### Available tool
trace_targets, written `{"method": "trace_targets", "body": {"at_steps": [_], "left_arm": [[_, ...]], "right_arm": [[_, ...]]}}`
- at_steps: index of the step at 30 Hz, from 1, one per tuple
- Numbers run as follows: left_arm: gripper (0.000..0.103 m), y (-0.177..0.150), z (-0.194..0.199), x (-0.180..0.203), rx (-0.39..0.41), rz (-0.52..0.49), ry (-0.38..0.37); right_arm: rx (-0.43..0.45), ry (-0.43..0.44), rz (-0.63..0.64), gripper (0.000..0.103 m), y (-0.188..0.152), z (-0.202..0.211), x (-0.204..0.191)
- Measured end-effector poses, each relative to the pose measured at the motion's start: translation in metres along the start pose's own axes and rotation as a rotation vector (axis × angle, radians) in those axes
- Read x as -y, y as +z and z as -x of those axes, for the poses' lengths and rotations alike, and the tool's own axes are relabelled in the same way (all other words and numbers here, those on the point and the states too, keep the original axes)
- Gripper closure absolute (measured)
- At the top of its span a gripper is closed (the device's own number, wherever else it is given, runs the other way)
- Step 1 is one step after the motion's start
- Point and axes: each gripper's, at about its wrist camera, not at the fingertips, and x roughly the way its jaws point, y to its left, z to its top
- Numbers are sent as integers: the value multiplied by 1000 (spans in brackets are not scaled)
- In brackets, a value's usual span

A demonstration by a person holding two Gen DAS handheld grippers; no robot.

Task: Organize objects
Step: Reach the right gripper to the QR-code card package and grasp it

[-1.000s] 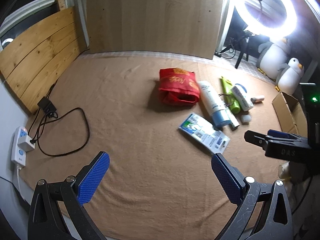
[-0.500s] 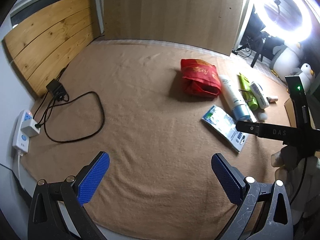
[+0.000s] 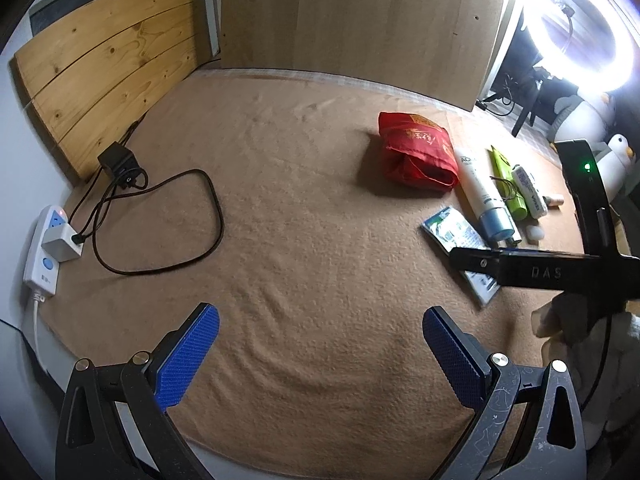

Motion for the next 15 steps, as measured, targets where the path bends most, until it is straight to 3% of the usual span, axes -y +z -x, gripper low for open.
{"method": "trace_targets", "body": {"at_steps": [2,6,15], "left_arm": [[0,1,0,-3,0,1,0],[0,1,-3,-11,-5,19,0],[0,2,-10,-20,-7,42,-8]], "right_arm": [[-8,18,16,6,1,0,-6],[25,-45,42,6,3,4,-6],[-36,-105,47,6,15,-13,-15]]}}
